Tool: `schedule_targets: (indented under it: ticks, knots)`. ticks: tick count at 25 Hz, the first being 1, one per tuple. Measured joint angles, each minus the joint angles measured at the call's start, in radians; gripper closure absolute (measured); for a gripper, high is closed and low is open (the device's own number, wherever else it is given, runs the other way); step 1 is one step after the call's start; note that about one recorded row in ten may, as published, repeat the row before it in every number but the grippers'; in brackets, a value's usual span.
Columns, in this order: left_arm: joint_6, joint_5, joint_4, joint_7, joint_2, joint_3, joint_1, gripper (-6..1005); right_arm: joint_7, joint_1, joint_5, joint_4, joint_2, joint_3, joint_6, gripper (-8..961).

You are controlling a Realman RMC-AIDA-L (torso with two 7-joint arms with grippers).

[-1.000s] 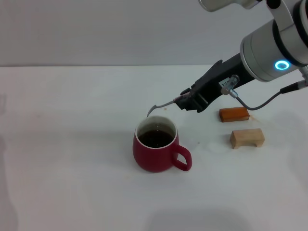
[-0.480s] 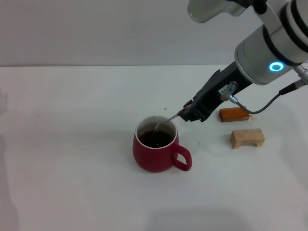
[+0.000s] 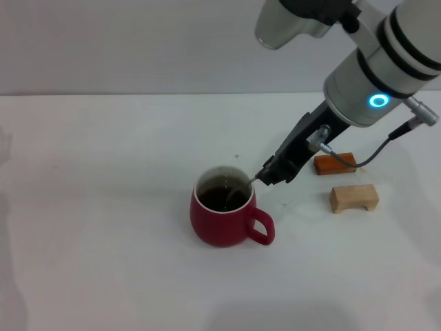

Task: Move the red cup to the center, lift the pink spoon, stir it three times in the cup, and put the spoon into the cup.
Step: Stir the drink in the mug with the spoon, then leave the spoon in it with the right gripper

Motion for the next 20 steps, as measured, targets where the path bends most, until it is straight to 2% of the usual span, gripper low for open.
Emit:
schedule_targets:
  ticks: [14,20]
  knots:
    - [-0.003,0.000,0.000,-0.003,-0.004,0.000,-0.008,154,-0.061,0.111,0.000,-0.194,0.002,-0.009,-0.041,803]
    - [-0.003,0.000,0.000,-0.013,-0.006,0.000,-0.008,154,-0.076,0.157,0.007,-0.234,0.012,-0.010,-0.057,803]
